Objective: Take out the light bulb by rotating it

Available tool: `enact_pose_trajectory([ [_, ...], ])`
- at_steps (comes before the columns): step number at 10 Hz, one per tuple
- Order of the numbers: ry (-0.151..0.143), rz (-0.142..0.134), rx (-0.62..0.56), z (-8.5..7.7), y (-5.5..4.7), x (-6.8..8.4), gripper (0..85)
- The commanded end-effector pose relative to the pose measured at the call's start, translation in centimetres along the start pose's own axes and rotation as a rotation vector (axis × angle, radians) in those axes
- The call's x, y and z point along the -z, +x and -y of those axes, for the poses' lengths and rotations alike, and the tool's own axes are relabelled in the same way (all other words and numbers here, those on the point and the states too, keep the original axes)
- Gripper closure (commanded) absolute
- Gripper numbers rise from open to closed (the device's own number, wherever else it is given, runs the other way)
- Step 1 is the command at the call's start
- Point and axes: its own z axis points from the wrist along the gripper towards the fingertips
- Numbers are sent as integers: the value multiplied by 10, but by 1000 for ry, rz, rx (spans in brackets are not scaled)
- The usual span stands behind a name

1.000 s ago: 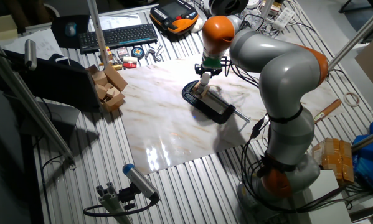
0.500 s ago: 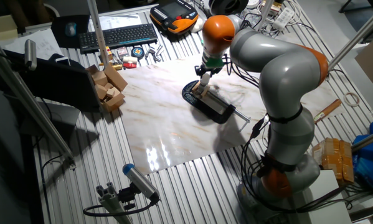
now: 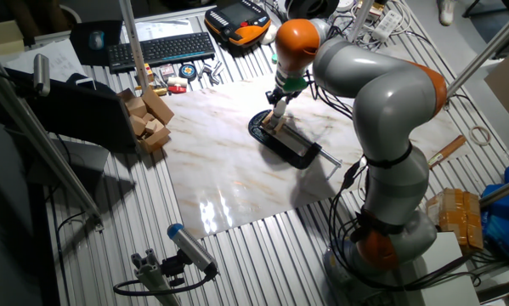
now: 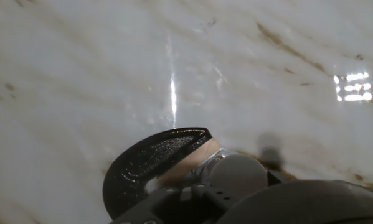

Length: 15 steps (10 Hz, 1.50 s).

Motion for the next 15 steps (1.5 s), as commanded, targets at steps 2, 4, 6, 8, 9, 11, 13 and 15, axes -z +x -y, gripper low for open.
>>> enact_pose_trajectory([
  [2, -30, 4, 294, -1, -2, 4, 850],
  [4, -17, -11, 207, -3, -7, 18, 850],
  [6, -23, -2, -119, -5, -7, 24, 850],
  [8, -1, 19, -465, -4, -7, 25, 0],
  [9, 16, 0, -681, -4, -8, 26, 0],
  [11, 36, -9, -1045, -4, -9, 26, 0],
  [13, 67, 30, -1453, -4, -10, 30, 0],
  [15, 80, -5, -1786, -4, -11, 28, 170],
])
